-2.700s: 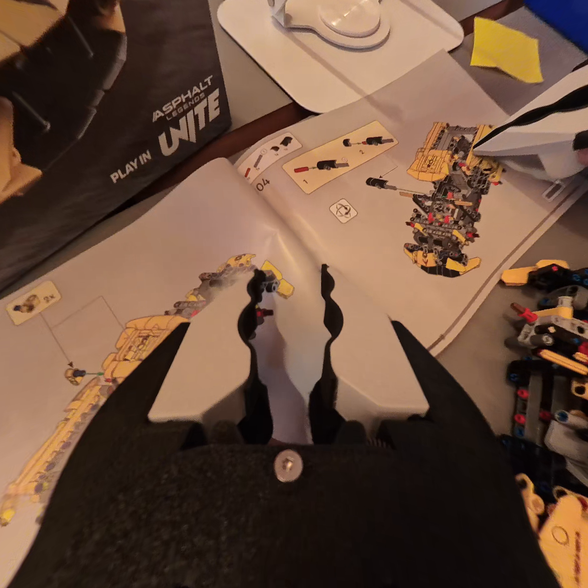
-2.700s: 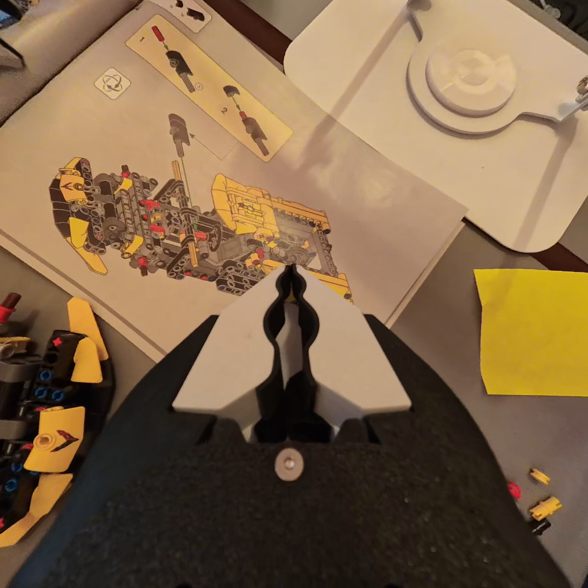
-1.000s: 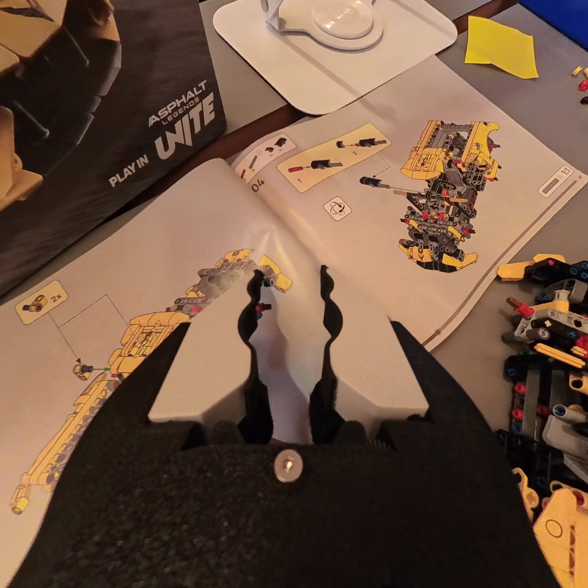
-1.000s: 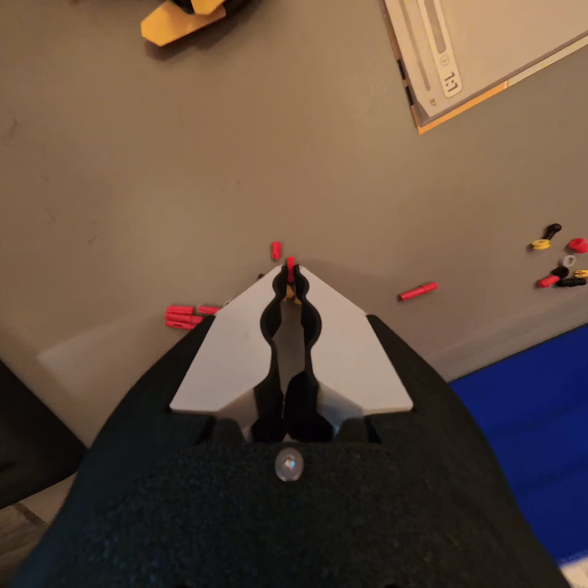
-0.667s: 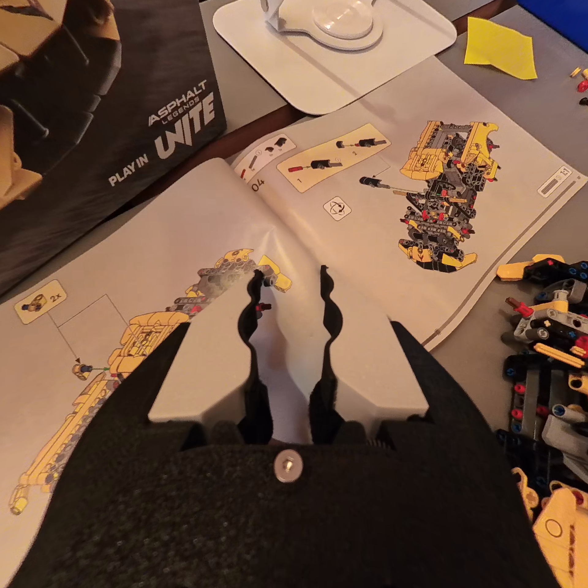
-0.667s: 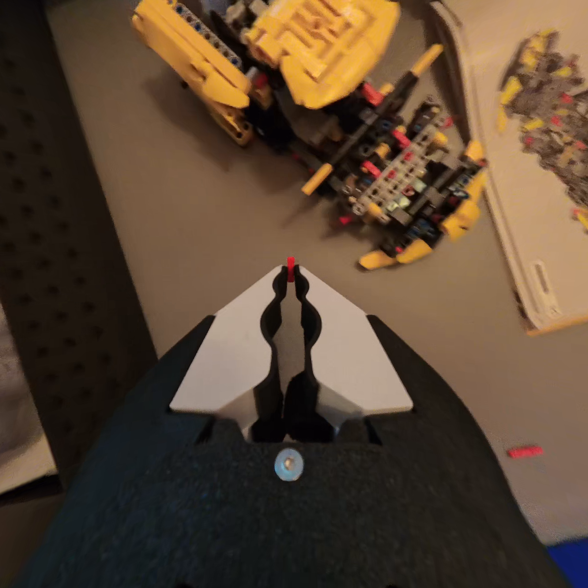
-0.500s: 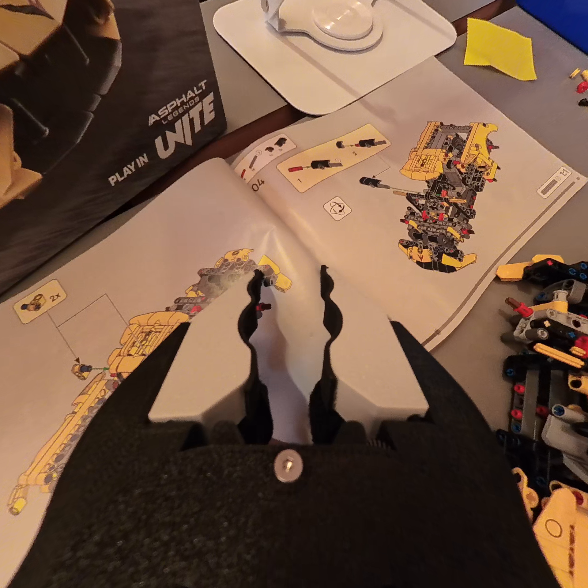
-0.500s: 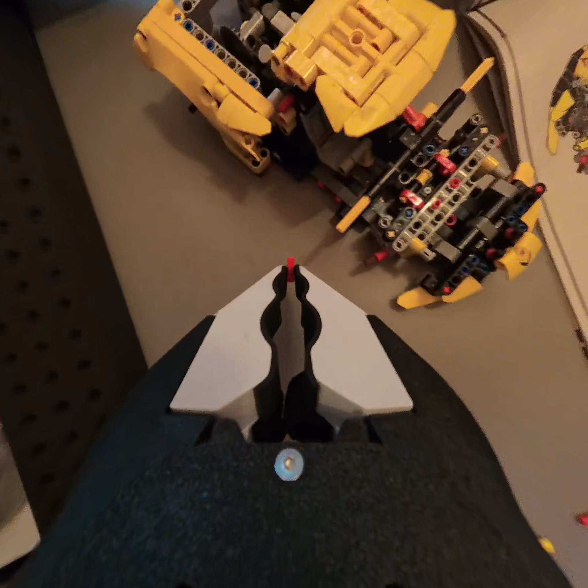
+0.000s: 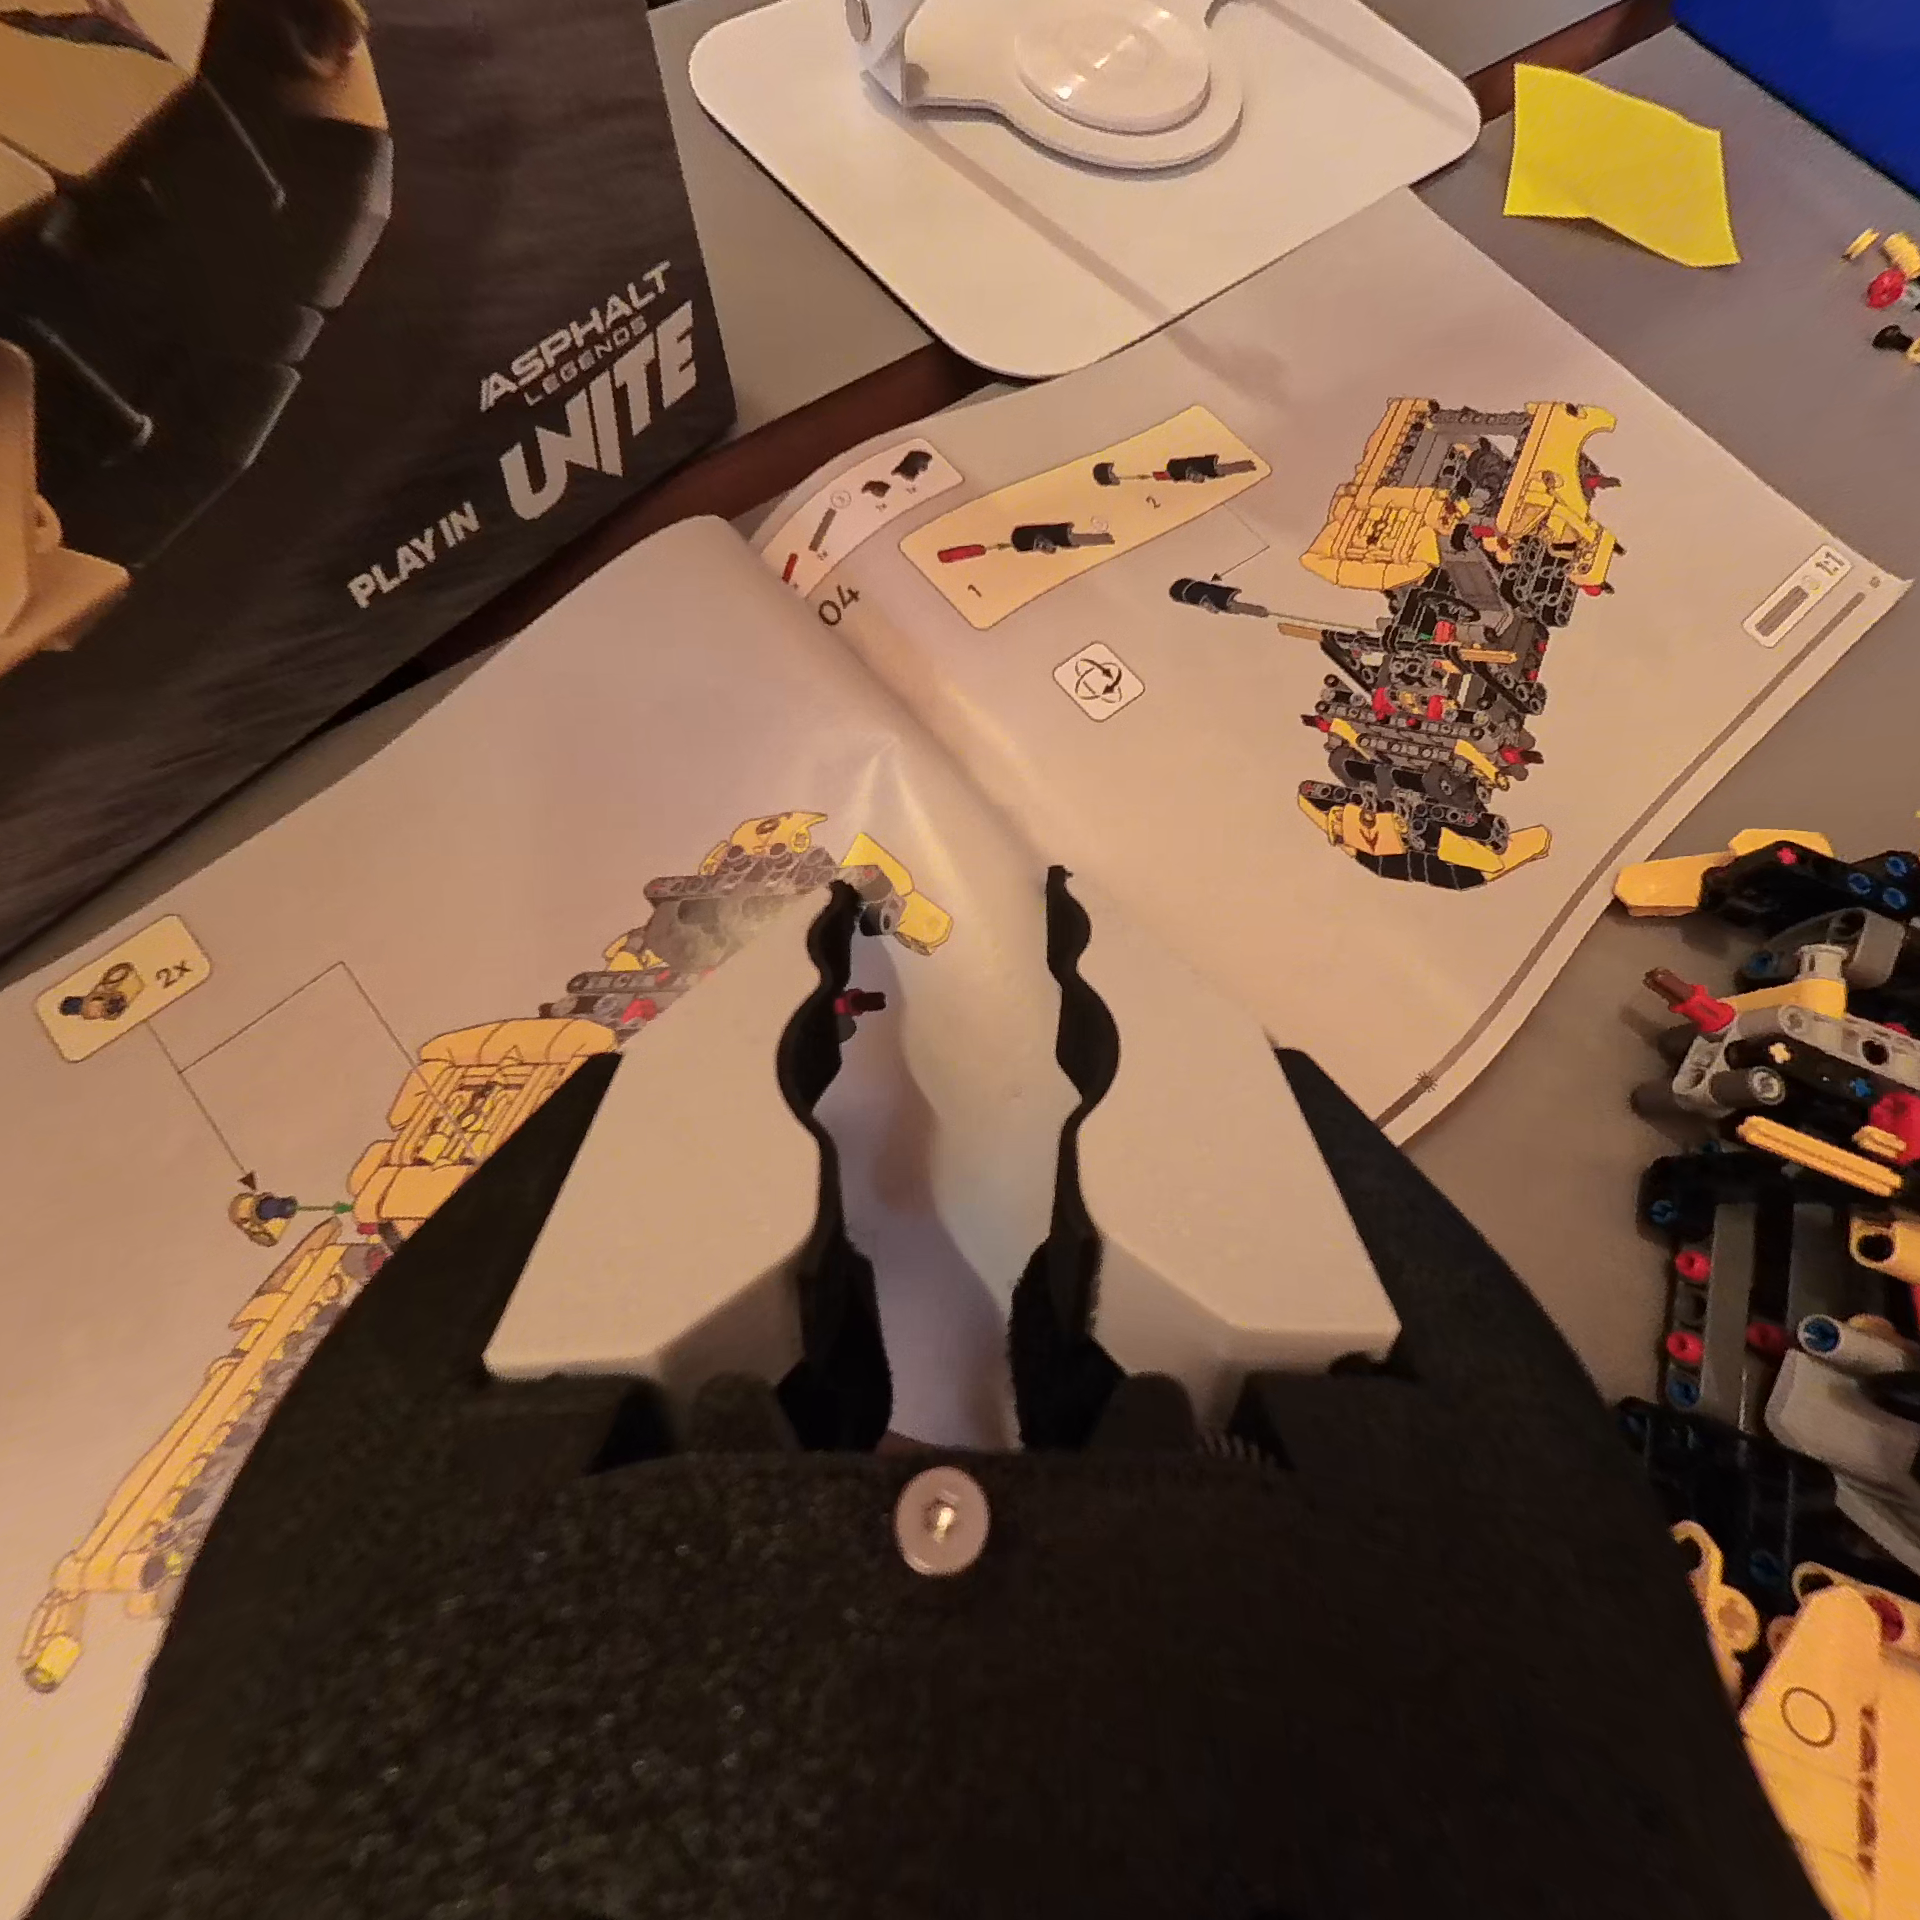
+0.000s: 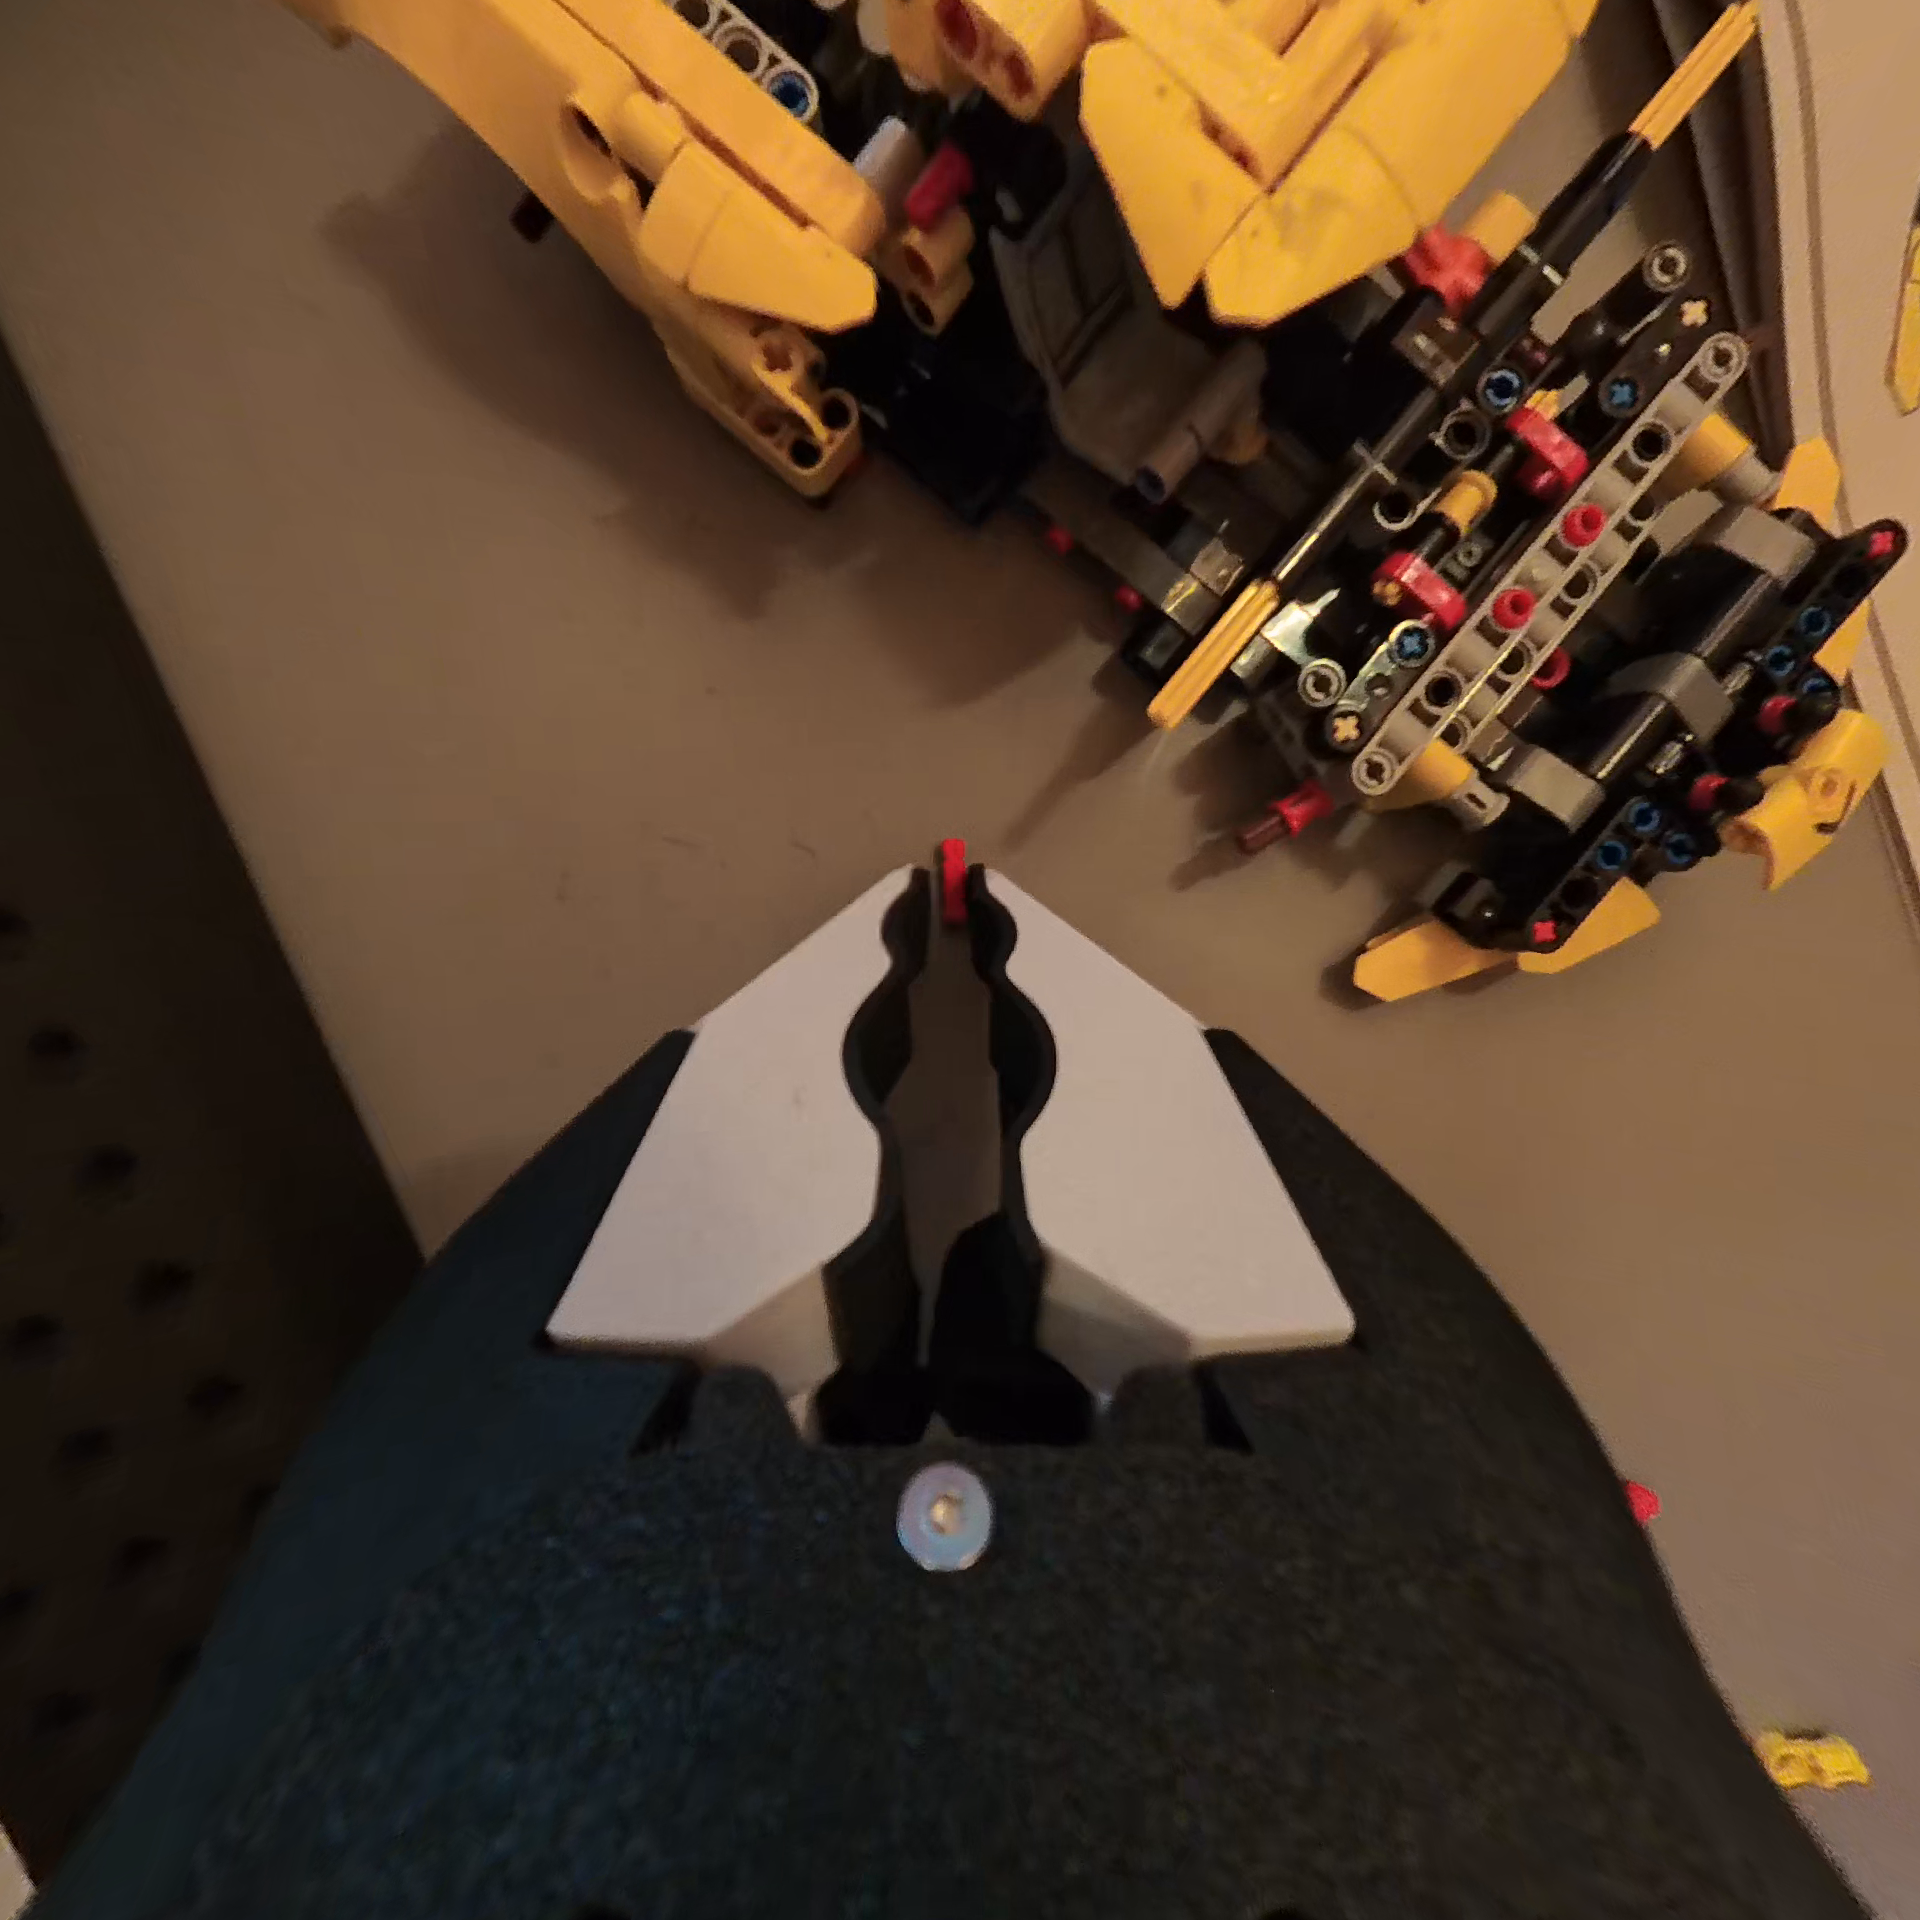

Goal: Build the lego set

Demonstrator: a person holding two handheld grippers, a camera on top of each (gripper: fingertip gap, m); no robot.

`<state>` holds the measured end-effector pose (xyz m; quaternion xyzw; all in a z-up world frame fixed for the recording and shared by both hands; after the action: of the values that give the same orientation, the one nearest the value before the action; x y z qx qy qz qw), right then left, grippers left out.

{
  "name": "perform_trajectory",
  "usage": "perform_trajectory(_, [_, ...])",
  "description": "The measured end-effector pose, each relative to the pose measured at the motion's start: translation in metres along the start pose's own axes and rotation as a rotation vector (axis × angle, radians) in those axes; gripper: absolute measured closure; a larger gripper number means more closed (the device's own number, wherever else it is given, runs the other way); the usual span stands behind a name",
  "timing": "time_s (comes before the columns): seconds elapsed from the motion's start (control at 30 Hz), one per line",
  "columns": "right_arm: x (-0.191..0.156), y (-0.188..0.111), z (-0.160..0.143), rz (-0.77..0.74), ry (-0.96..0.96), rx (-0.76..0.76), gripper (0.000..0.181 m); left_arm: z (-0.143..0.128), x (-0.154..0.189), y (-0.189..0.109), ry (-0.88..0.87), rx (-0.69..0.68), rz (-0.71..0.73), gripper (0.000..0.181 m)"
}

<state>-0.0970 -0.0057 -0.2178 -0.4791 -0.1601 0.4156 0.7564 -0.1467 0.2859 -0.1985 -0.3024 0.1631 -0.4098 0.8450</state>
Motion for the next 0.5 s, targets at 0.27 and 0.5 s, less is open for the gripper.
perform_trajectory(0.27, [-0.006, -0.031, 0.023, -0.037, 0.064, 0.294, 0.156, 0.012, -0.003, -0.016, 0.127, -0.006, 0.086, 0.143])
perform_trajectory(0.5, [-0.001, -0.048, 0.026, -0.159, 0.185, 0.62, 0.154, 0.036, -0.052, -0.16, 0.024, 0.17, 0.103, 0.143])
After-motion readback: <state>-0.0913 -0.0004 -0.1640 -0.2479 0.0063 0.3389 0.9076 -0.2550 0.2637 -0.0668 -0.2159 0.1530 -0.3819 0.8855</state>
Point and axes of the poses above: each gripper's, where its closed fingertips meet, y out along the fingers, z out of its top, x = y × z across the jaws, the point moved 2 cm from there along -y, back along the fingers, and after that the axes turned 11 degrees about z, right-handed, at the moved point
